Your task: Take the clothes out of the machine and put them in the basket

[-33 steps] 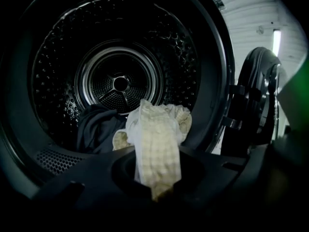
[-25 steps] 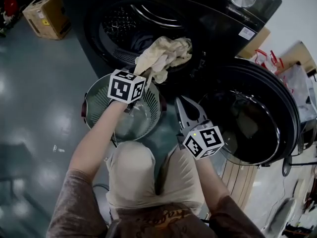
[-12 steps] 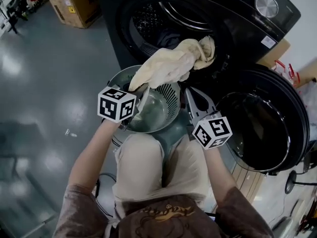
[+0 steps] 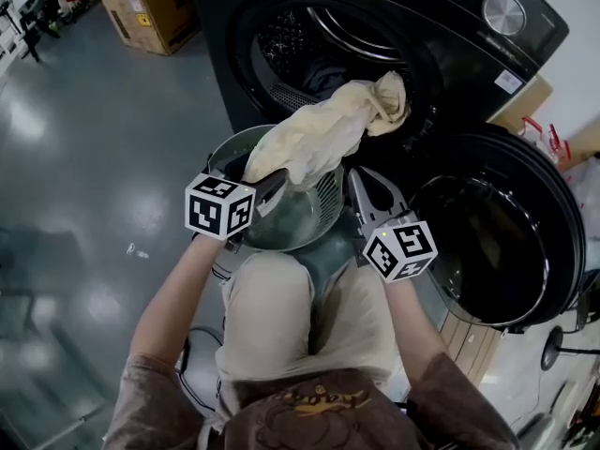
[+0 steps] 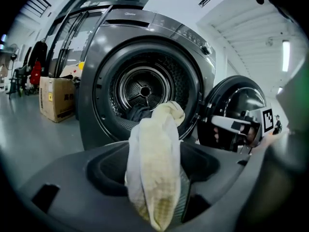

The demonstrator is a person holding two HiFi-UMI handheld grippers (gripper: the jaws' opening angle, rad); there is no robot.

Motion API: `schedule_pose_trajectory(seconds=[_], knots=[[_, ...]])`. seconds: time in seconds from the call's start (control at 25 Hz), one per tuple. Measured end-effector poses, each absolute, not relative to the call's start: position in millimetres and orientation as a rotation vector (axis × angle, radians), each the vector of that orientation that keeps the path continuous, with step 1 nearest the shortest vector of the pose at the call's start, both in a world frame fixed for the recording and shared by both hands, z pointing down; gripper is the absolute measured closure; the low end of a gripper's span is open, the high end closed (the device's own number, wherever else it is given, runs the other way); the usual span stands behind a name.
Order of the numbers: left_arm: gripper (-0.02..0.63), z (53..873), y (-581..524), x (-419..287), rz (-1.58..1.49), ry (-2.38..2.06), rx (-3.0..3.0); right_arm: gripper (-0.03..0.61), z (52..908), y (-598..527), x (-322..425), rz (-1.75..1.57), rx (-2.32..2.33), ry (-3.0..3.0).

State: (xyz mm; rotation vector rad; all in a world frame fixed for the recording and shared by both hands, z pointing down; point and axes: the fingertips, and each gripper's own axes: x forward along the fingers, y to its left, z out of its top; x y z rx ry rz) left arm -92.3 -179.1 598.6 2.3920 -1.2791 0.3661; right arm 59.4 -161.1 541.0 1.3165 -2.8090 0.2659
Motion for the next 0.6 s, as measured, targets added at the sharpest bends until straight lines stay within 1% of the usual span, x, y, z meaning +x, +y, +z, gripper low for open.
schedule_pose_trajectory(seconds=[0.24,0.6], knots=[[0.262,585,-207,-69,0.328,-1.292,2.471,0.581,540,-157,70,0.255,1.345,-2.792],[0.207,593,-279,17,0.353,-1.165,2.619,0.581,542,-148,93,0.263,1.424,-2.740]])
